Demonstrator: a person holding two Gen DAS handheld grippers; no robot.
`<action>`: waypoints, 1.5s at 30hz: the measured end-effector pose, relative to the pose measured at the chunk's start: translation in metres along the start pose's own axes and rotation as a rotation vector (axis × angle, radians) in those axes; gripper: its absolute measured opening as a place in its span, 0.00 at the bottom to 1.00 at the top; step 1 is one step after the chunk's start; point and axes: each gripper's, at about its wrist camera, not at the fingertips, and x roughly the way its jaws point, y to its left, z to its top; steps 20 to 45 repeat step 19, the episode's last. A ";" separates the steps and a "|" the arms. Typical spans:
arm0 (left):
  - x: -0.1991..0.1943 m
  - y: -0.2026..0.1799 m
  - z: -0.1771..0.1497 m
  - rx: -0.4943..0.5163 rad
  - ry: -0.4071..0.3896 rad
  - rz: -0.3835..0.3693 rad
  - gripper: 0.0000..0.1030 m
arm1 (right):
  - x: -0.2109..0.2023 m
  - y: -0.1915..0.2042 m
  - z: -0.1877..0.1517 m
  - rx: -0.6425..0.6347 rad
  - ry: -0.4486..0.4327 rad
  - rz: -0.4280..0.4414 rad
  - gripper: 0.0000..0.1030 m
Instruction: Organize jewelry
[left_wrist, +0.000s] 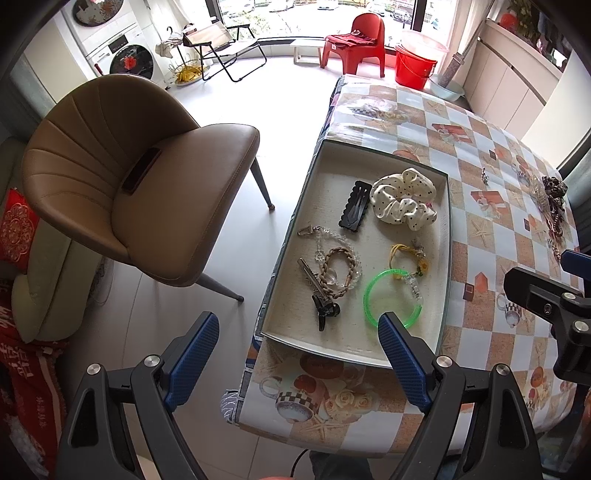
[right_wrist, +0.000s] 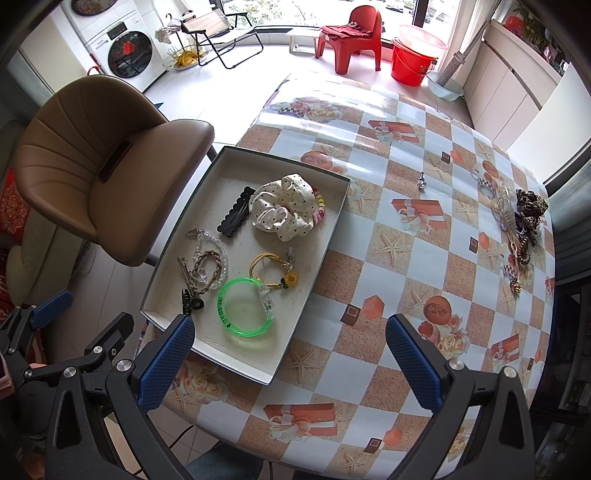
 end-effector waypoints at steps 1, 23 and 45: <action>0.000 0.001 -0.001 0.000 0.002 0.000 0.88 | 0.000 0.000 0.000 0.000 0.000 0.000 1.00; 0.002 0.001 -0.001 0.000 -0.003 -0.001 0.88 | 0.001 0.003 -0.003 0.002 0.002 0.002 1.00; 0.002 0.001 -0.001 0.000 -0.003 -0.001 0.88 | 0.001 0.003 -0.003 0.002 0.002 0.002 1.00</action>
